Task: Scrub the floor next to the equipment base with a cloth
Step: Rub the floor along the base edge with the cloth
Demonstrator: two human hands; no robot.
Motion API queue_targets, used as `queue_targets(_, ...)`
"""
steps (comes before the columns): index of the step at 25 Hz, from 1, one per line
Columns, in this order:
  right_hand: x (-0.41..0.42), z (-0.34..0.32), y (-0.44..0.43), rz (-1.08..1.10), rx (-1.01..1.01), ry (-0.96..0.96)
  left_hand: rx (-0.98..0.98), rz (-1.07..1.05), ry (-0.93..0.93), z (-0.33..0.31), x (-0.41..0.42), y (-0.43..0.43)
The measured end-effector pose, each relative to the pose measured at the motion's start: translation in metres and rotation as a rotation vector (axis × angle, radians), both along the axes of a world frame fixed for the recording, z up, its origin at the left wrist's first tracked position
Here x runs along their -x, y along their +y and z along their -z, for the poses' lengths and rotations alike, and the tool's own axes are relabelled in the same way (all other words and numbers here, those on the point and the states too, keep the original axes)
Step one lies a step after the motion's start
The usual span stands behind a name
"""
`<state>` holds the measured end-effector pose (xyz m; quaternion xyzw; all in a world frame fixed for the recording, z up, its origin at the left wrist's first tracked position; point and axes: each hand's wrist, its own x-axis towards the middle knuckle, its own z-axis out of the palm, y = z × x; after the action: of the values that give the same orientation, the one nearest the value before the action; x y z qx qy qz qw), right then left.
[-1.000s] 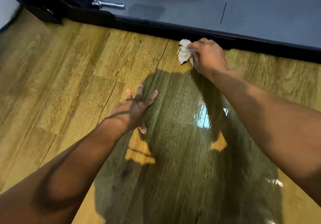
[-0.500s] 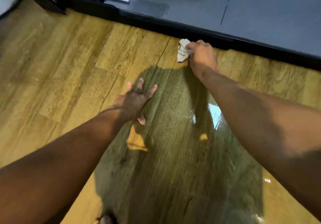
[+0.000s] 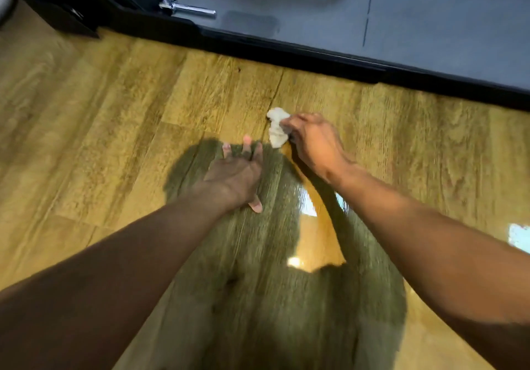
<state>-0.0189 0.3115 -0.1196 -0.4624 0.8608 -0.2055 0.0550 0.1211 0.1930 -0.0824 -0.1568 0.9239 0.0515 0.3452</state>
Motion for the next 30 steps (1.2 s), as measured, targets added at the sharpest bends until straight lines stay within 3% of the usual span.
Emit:
queue_targets(3, -0.027, -0.002, 0.019, -0.097, -0.044, 0.011, 0.020, 0.096, 0.095, 0.002, -0.014, -0.016)
queue_targets(8, -0.030, -0.008, -0.012, 0.232, -0.049, -0.019, 0.026, 0.147, 0.039, -0.006, -0.030, -0.047)
queue_targets(13, -0.132, -0.009, 0.044, -0.059, -0.079, 0.015, -0.036, 0.067, 0.004, -0.005, -0.037, -0.053)
queue_targets(17, -0.090, -0.021, 0.013, 0.182, -0.088, -0.063, -0.046, 0.061, 0.020, -0.005, -0.038, -0.056)
queue_targets(19, -0.110, -0.021, 0.021, 0.216, -0.088, -0.066, -0.035, 0.079, 0.035, -0.004, -0.040, -0.058)
queue_targets(22, -0.179, -0.029, 0.062, -0.076, -0.112, -0.059, -0.017, 0.107, 0.057, -0.001, -0.041, -0.060)
queue_targets(24, -0.182, -0.031, 0.069, -0.167, -0.152, -0.062, -0.020, 0.116, 0.070, 0.000, -0.041, -0.061)
queue_targets(28, -0.155, -0.032, 0.044, 0.068, -0.163, -0.056, -0.013, 0.151, 0.090, -0.002, -0.049, -0.063)
queue_targets(30, -0.176, -0.031, 0.052, 0.027, -0.159, -0.039, -0.015, 0.180, 0.083, -0.005, -0.053, -0.071)
